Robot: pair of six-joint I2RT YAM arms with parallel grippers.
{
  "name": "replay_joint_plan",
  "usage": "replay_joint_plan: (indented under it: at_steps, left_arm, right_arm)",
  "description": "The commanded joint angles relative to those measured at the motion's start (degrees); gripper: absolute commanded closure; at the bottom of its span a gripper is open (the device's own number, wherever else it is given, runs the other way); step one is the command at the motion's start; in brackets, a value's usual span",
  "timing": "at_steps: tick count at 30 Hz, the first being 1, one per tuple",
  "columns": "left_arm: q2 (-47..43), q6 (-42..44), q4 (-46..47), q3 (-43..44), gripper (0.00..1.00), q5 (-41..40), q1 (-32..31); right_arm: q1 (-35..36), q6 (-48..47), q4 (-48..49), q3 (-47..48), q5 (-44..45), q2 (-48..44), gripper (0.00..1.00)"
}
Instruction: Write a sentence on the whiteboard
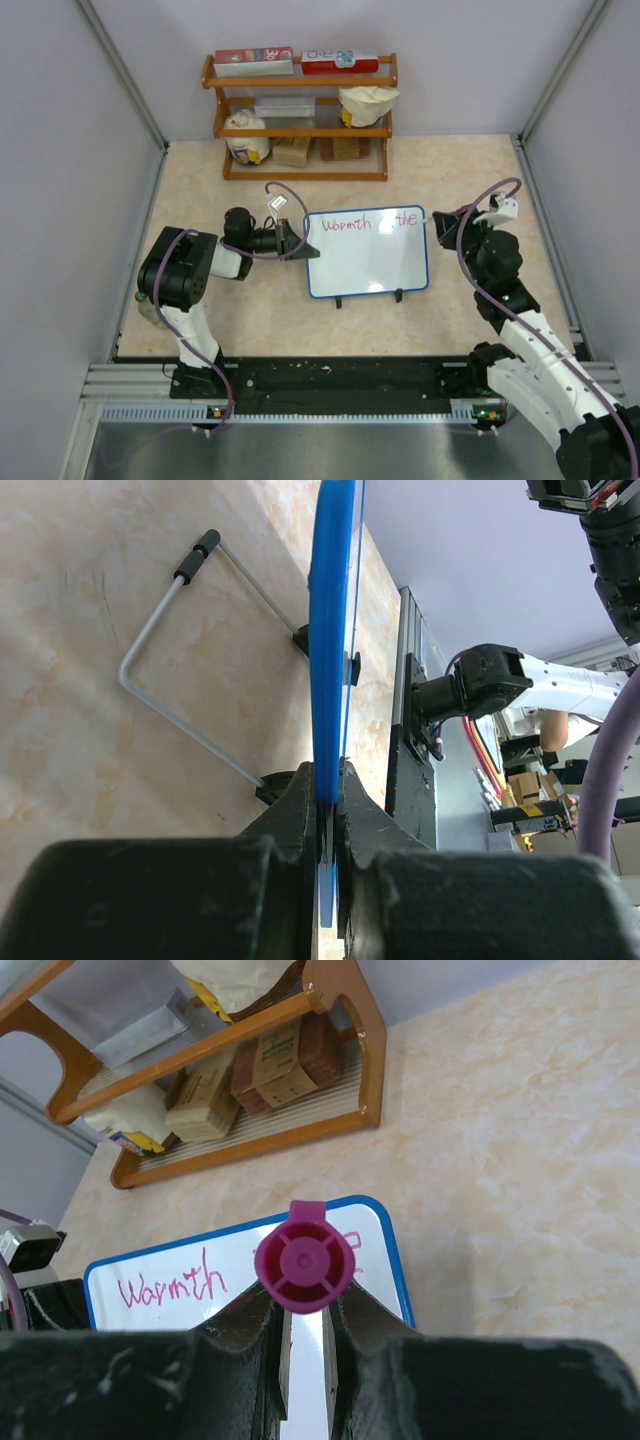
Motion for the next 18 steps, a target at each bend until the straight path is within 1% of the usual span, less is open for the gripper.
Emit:
replay_joint_plan:
  at_steps: [1,16,18]
  left_arm:
    - [-0.59,-0.36,-0.34,0.45,1.0,-1.36,-0.01]
    - [-0.59,-0.19,-0.69,0.62,1.0,-1.36,0.08]
    - [-0.5,-0.27,-0.69,0.62,1.0,-1.36,0.08]
  right_arm:
    - [-0.65,-1.06,-0.39,1.87,-1.54,-1.15,1.0]
    - [-0.65,-0.45,0.05,0.29,-5.84,-2.47,1.0]
    - [-0.47,-0.18,0.57,0.11,-7.86,-2.55,1.0]
